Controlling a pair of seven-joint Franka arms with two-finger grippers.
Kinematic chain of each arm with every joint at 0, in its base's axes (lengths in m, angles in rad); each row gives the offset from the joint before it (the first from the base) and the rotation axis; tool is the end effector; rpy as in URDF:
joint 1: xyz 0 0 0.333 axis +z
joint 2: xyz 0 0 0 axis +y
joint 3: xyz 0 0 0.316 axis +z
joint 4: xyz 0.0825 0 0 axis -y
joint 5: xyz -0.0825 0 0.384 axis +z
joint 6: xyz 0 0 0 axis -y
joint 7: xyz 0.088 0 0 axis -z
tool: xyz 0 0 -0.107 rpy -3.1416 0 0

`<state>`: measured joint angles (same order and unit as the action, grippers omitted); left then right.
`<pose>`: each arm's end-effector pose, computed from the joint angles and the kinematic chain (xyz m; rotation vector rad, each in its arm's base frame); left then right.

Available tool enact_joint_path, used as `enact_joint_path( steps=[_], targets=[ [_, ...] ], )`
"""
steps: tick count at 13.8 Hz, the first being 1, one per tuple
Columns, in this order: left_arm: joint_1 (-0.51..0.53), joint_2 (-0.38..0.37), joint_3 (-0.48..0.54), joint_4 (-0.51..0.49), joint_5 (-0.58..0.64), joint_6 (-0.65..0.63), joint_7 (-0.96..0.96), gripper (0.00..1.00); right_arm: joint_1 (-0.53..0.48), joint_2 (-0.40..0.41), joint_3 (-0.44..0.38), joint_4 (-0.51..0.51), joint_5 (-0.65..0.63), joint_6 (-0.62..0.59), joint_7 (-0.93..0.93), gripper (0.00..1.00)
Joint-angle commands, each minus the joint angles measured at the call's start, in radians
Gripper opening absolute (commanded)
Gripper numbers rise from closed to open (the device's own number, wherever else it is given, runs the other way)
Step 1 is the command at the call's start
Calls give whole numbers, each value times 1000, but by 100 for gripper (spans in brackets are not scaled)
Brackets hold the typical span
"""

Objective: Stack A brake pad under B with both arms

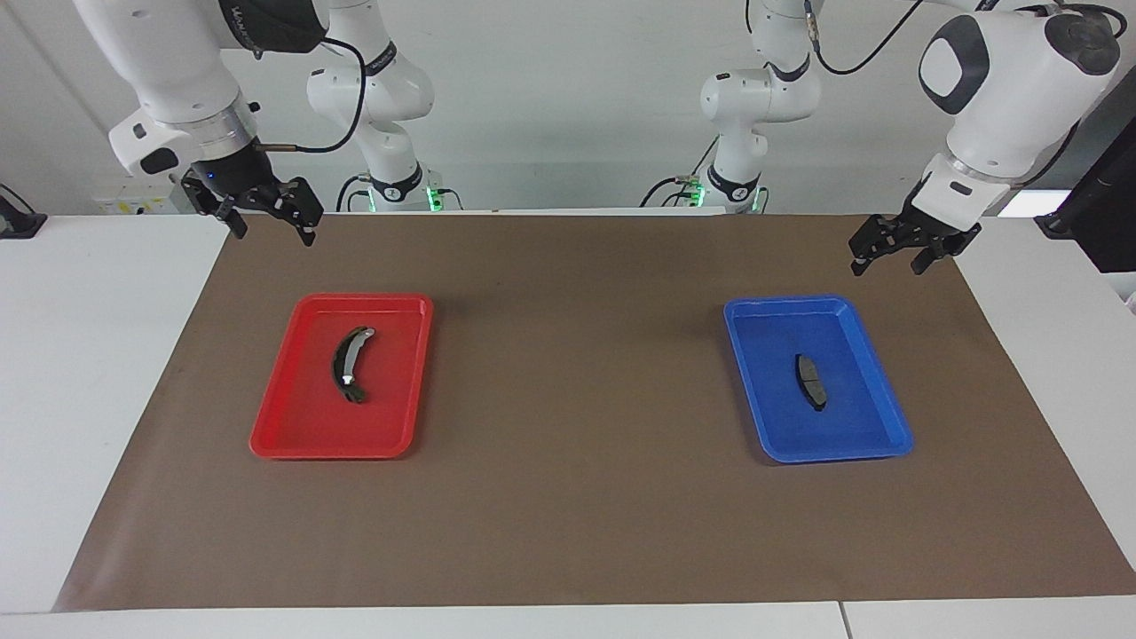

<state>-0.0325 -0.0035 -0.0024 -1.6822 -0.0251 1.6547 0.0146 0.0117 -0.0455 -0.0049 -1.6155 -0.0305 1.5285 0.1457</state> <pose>0.5570 -0.0219 0.5809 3.1158 -0.0734 -0.0378 0.5355 0.0002 0.6247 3.1001 -0.2167 -0.0607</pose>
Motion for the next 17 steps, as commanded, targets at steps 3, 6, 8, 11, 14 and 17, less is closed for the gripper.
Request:
enact_joint_path(
  steps=[3, 6, 8, 11, 14, 17],
  targets=[
    [-4, -43, 1, -50, -9, 27, 4, 99, -7, -11, 3, -1, 1, -4, -14, 100],
    [-4, -43, 1, -54, -7, 37, 18, 99, -9, -11, 3, -3, 18, -5, -15, 100],
    [2, -43, 1, -59, -7, 43, 18, 99, -9, -14, 3, -7, 18, -5, -17, 100],
    [-1, -49, 1, -83, -6, 82, 10, 98, -1, -16, 6, -15, 26, -4, -26, 100],
    [3, -50, 1, -149, -7, 156, 11, 98, -1, -16, 6, -15, 38, 15, -24, 100],
    [6, -41, 1, -270, -7, 305, 16, 98, -2, -16, 6, -18, 76, 15, -23, 100]
  ],
)
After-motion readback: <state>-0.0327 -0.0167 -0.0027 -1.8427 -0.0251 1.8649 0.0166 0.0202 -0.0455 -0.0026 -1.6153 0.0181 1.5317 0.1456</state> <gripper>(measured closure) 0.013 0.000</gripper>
